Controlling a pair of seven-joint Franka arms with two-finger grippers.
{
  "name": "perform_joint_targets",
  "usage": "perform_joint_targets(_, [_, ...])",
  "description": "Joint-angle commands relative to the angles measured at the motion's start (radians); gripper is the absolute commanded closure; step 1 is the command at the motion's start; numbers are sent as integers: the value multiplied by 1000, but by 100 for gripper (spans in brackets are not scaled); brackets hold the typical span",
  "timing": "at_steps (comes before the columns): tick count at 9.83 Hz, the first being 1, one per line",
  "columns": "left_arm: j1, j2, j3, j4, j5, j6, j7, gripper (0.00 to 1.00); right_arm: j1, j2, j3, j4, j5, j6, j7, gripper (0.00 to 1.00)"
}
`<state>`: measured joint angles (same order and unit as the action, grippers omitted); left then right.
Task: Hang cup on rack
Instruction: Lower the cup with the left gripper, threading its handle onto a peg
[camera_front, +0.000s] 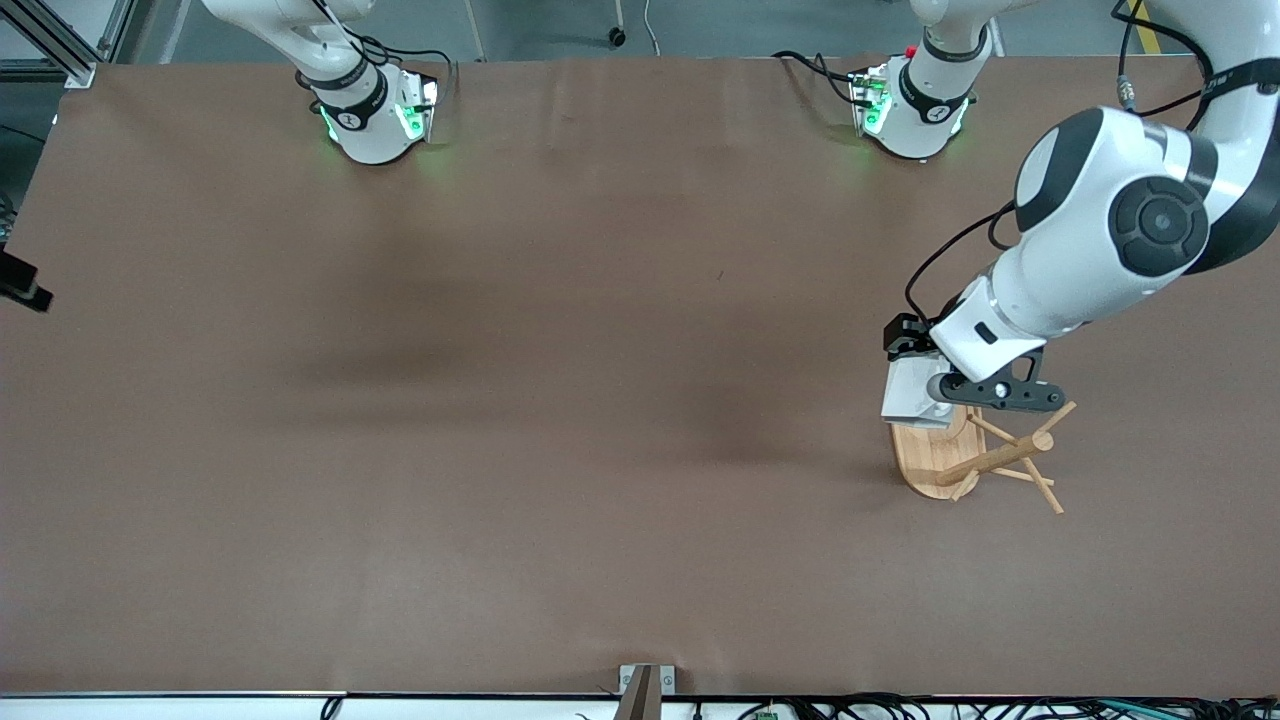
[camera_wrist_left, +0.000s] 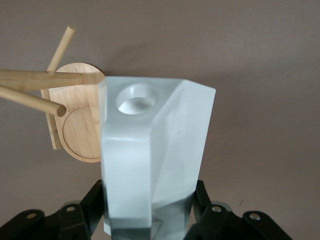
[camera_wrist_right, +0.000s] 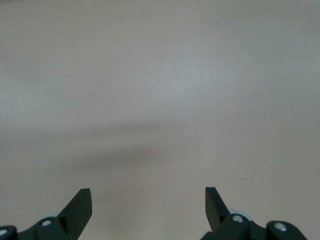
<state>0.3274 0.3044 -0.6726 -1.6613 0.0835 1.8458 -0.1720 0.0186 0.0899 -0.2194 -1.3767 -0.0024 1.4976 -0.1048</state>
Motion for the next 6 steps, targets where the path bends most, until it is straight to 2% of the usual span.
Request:
perform_joint_targets(1, [22, 34, -7, -26, 18, 44, 83, 74, -35, -97, 25, -80, -25, -8, 30, 0])
perform_joint_targets(4, [22, 96, -7, -18, 59, 96, 132, 73, -97, -165, 109, -151, -68, -2, 33, 0])
perform_joint_targets(6, [24, 119, -5, -2, 88, 98, 150, 73, -94, -170, 112, -156, -64, 3, 36, 0])
